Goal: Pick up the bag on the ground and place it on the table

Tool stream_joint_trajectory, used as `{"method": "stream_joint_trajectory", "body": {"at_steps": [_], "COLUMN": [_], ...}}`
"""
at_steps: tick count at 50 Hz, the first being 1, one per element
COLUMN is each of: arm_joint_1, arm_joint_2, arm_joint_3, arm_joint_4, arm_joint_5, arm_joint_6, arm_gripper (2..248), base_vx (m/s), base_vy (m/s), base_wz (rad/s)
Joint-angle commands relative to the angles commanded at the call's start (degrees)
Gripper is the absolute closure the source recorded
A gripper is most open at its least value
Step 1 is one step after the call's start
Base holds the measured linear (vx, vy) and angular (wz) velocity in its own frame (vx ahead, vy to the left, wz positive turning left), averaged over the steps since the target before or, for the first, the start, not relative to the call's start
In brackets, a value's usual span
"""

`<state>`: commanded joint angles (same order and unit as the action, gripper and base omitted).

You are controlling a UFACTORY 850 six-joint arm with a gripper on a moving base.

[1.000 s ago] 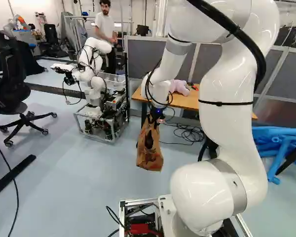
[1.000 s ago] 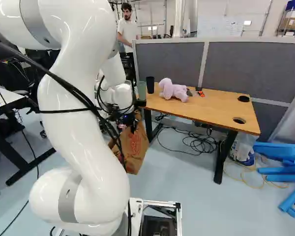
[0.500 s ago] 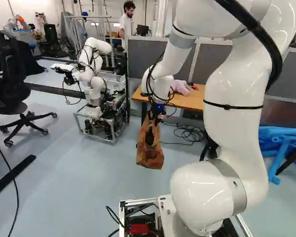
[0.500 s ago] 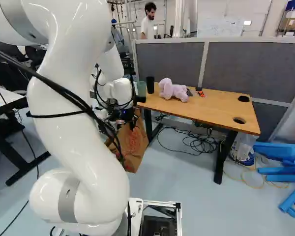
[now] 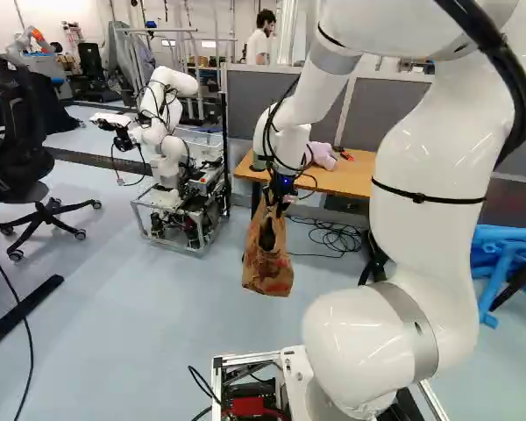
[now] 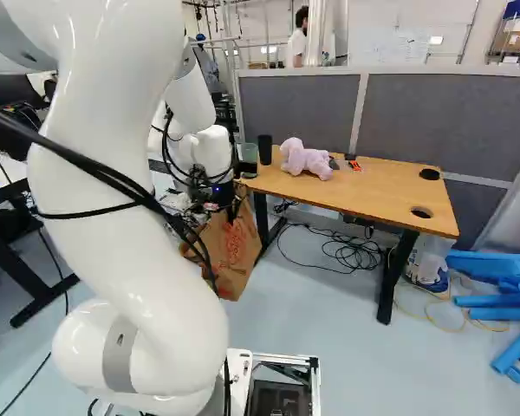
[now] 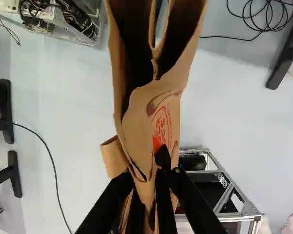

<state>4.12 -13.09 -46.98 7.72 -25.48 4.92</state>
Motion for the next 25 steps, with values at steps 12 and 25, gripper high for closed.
{"method": "stream_joint_trajectory", "body": {"at_steps": [12, 25], "arm_joint_1": [-0.08, -0.16], "arm_joint_2": [1.99, 4.01], "arm_joint_3": [-0.22, -0.58], "arm_joint_4": [0.00, 0.00], "arm_joint_5": [-1.53, -2.46], "arm_joint_6": [0.00, 0.00], "arm_gripper": [229, 229], "base_vx": [0.000, 0.000], "base_vy": [0.000, 0.000], "base_wz": [0.000, 0.000]}}
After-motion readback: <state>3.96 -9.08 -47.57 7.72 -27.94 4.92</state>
